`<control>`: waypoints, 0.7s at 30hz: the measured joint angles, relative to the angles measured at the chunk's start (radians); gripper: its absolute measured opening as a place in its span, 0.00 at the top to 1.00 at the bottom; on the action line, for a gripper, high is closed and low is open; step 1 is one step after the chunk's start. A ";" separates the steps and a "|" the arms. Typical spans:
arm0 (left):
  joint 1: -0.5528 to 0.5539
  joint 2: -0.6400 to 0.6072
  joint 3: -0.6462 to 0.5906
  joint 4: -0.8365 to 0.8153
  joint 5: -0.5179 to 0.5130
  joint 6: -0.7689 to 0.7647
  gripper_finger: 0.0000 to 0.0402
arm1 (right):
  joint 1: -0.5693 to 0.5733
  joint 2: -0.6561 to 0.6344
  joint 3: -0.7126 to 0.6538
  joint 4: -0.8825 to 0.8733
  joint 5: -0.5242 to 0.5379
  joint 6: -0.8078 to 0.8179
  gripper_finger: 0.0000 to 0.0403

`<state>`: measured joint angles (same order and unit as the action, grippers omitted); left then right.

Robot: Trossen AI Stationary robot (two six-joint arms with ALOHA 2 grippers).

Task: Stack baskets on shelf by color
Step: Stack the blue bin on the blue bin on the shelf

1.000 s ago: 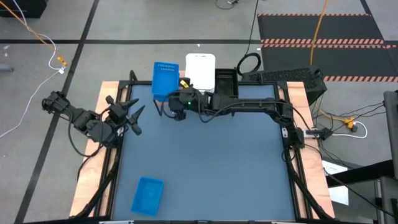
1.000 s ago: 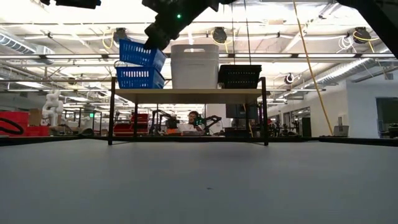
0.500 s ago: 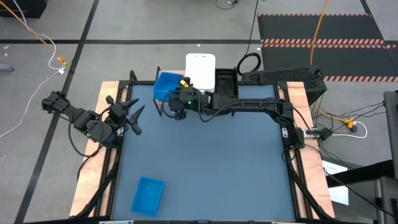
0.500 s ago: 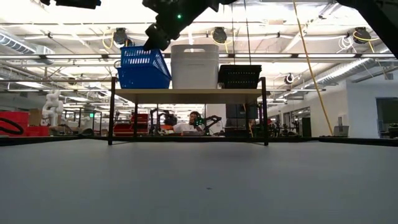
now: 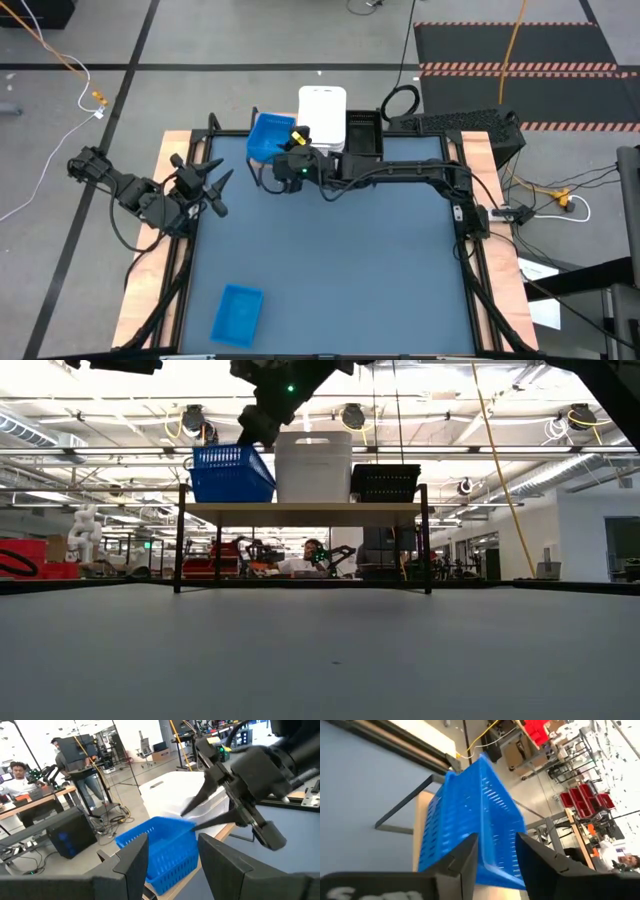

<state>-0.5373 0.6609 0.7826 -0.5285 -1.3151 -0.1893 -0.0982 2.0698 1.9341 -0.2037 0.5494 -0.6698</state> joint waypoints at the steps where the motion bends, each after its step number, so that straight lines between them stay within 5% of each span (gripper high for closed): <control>1: 0.000 0.000 0.000 0.000 0.000 -0.002 0.56 | 0.000 -0.001 -0.013 0.005 0.000 -0.001 0.70; 14: 0.000 0.000 0.000 0.000 0.006 0.000 0.56 | 0.088 -0.015 -0.085 0.013 0.000 0.032 0.73; 21: 0.000 0.000 0.000 0.000 0.008 0.002 0.56 | 0.199 -0.033 -0.084 0.028 -0.100 0.265 0.71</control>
<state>-0.5373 0.6609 0.7830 -0.5282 -1.3067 -0.1875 0.1003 2.0369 1.8500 -0.1758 0.4490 -0.4048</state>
